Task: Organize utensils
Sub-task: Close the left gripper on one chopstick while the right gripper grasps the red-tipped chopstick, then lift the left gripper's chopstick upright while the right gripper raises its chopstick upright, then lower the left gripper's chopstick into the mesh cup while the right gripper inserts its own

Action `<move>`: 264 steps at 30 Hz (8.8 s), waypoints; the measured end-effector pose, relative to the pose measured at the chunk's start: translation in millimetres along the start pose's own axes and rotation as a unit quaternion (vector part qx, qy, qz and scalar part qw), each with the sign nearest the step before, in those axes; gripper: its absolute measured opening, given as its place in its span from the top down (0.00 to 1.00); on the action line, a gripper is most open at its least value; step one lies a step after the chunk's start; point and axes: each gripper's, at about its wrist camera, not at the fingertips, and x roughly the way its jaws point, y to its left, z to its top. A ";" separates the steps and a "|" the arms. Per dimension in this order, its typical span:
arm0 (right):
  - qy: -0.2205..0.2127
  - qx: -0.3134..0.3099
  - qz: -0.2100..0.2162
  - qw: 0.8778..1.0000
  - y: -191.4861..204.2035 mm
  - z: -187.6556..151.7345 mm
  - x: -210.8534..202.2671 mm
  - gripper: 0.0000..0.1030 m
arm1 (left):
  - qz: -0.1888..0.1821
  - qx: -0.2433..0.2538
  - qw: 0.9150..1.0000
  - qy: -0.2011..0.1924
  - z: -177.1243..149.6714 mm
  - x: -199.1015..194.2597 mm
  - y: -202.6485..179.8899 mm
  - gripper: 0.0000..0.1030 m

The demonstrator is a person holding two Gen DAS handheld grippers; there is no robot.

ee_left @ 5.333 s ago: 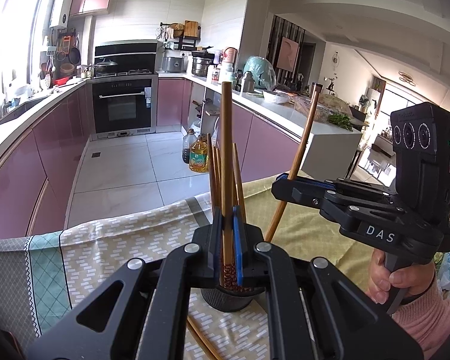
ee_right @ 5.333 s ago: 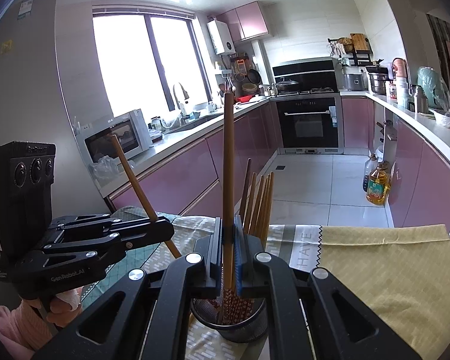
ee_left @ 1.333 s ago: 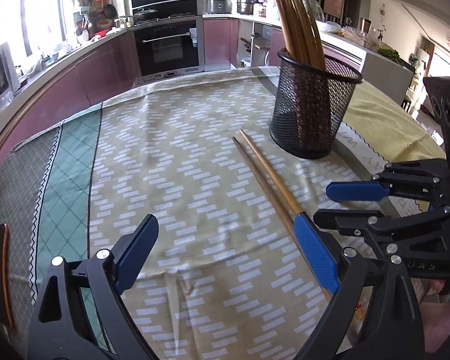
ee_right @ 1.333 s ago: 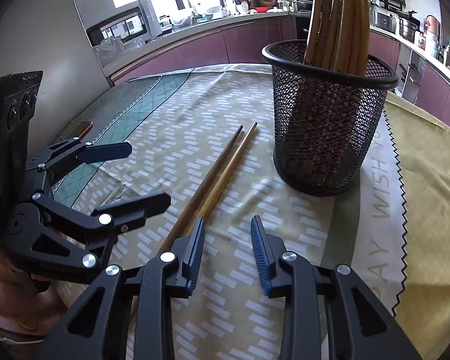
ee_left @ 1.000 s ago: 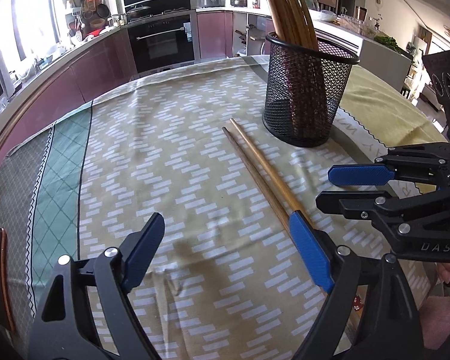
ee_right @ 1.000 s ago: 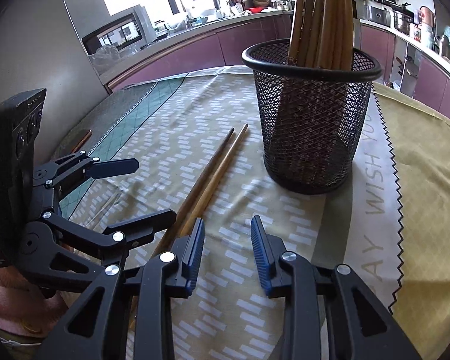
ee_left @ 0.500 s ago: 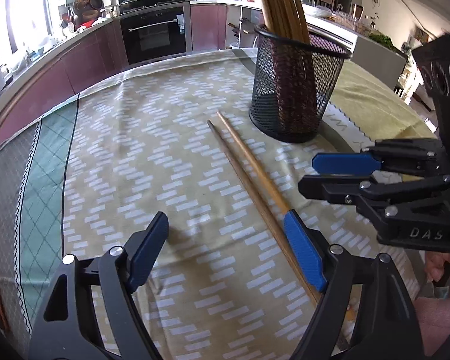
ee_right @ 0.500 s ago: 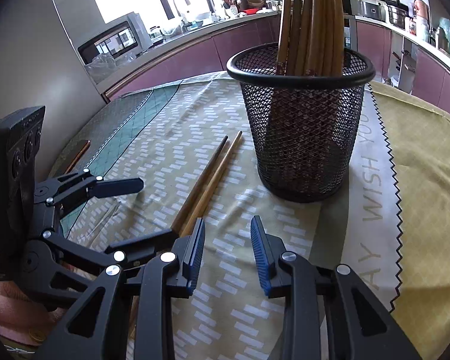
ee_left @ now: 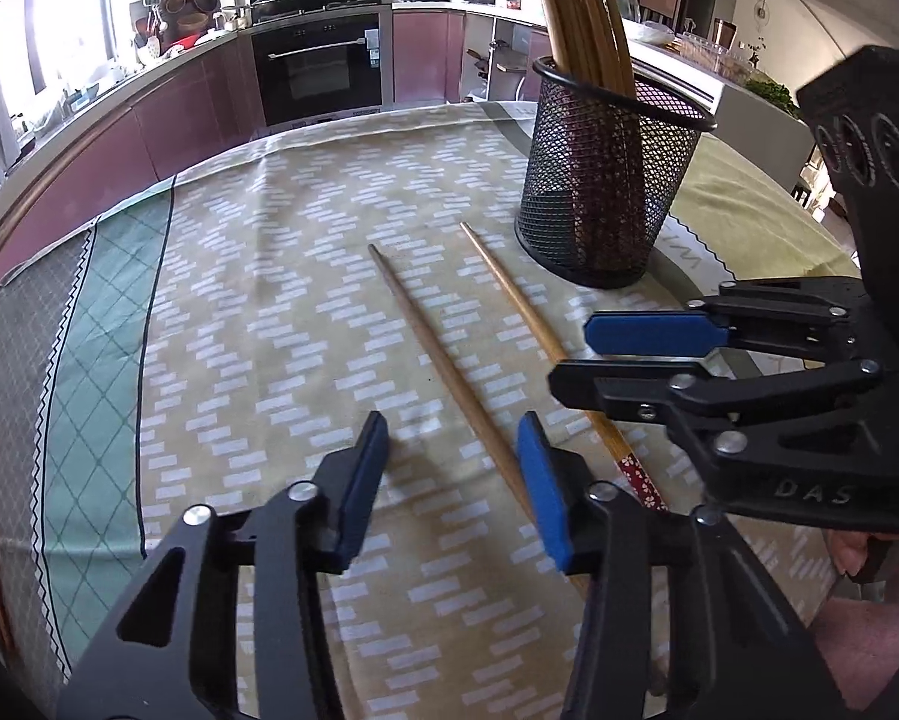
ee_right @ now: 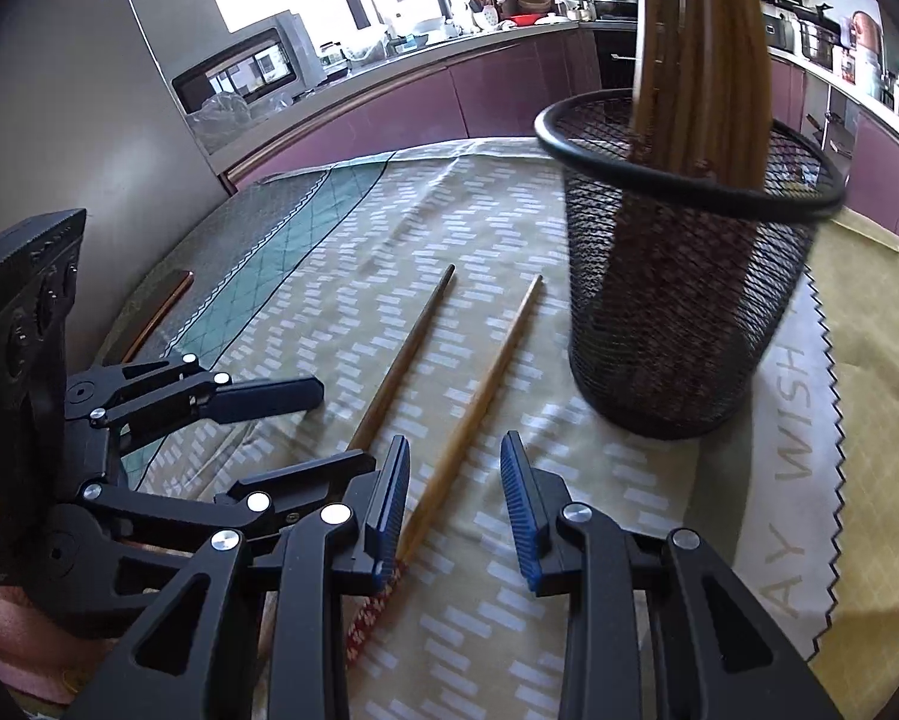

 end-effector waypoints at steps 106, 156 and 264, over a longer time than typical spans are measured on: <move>-0.072 0.003 0.042 0.996 -2.2 11.1 -59.5 0.94 | -0.172 -0.010 0.981 -0.094 25.0 -78.4 -4.3 0.93; -0.187 -0.008 -0.004 0.982 -12.2 19.8 -134.9 0.94 | -0.118 -0.005 0.987 -0.113 50.3 -74.9 -9.4 0.93; -0.245 -0.020 -0.026 0.969 -29.0 76.3 -168.2 0.94 | -0.101 0.020 0.973 -0.205 138.2 -124.7 -38.8 0.93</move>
